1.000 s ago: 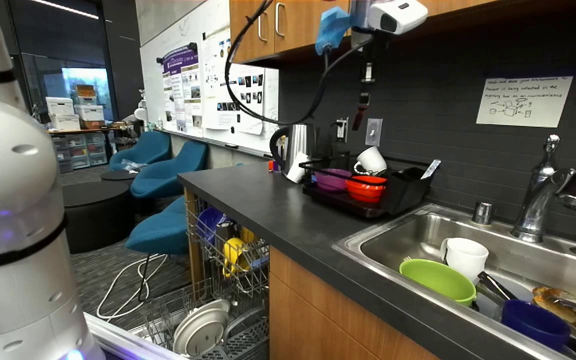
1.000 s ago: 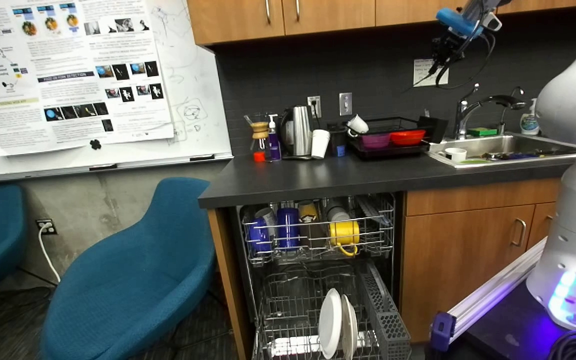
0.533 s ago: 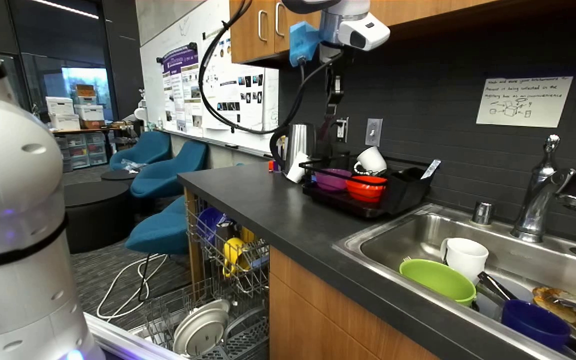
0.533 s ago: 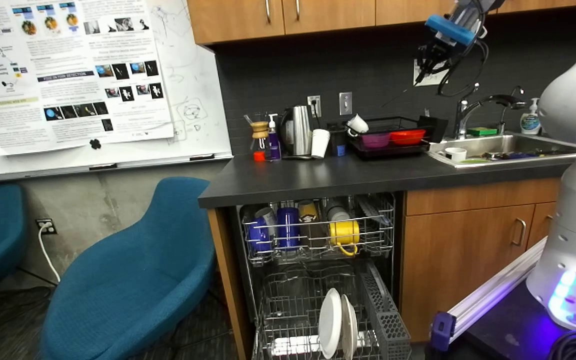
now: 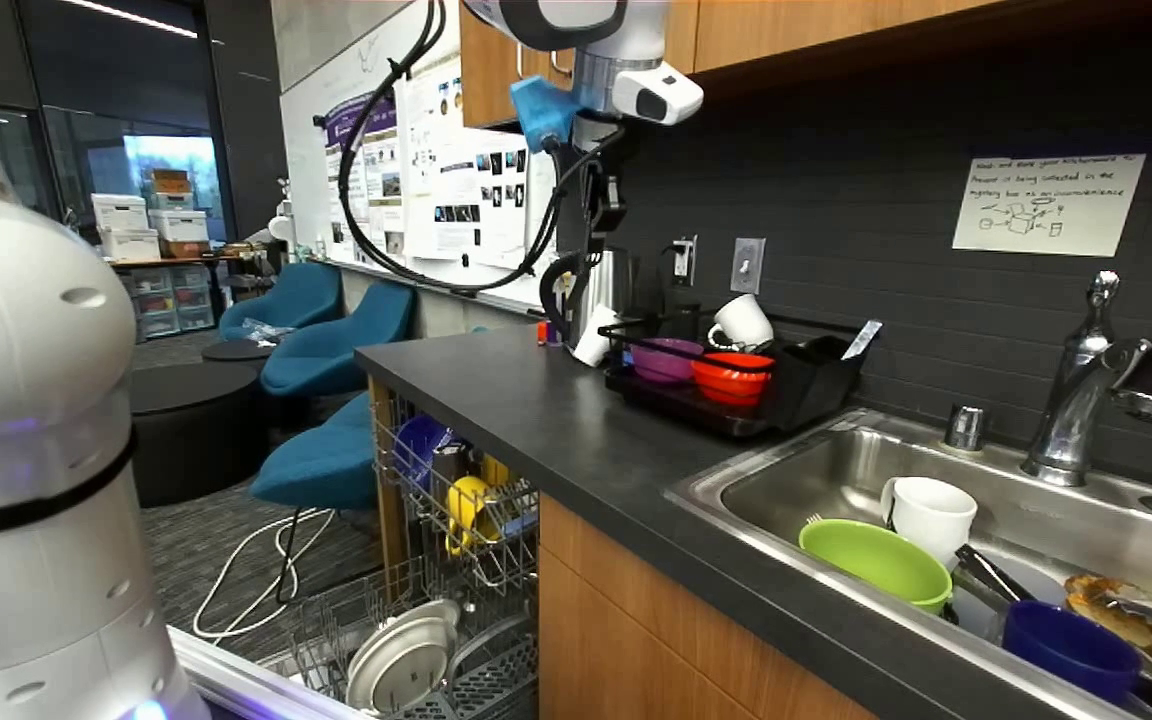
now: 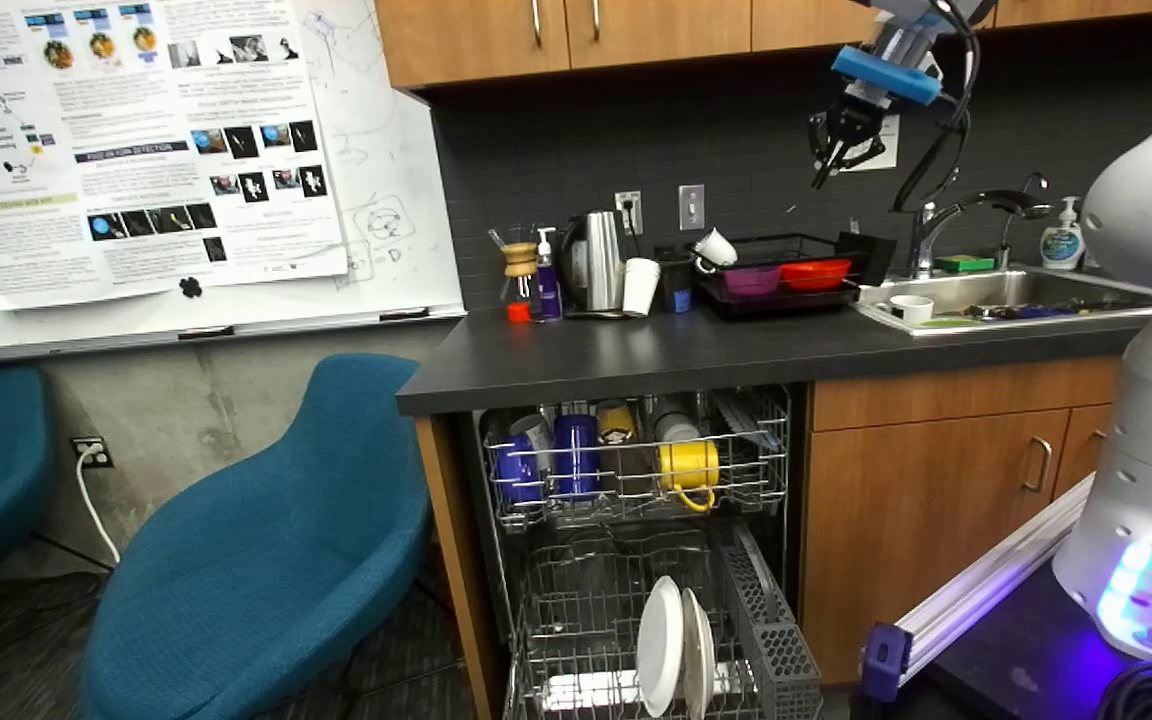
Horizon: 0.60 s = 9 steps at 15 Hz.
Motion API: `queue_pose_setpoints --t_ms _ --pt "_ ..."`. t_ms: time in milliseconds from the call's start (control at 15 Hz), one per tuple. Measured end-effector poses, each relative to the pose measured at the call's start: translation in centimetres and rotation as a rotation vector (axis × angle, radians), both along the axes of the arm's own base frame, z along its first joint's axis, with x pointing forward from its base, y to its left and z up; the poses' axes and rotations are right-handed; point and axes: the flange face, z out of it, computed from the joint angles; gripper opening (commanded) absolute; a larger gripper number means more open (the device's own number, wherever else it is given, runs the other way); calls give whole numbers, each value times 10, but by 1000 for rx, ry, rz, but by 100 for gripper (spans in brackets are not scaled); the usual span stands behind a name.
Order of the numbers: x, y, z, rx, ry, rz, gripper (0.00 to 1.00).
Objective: Put the fork on the counter
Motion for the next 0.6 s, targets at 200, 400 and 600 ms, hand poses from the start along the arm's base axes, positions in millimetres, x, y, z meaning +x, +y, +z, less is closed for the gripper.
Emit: queue_pose_setpoints --t_ms 200,400,600 --pt "0 31 -8 -19 30 85 0" --pt "1 57 -18 -36 58 150 0" --pt "4 77 -29 -40 81 192 0"
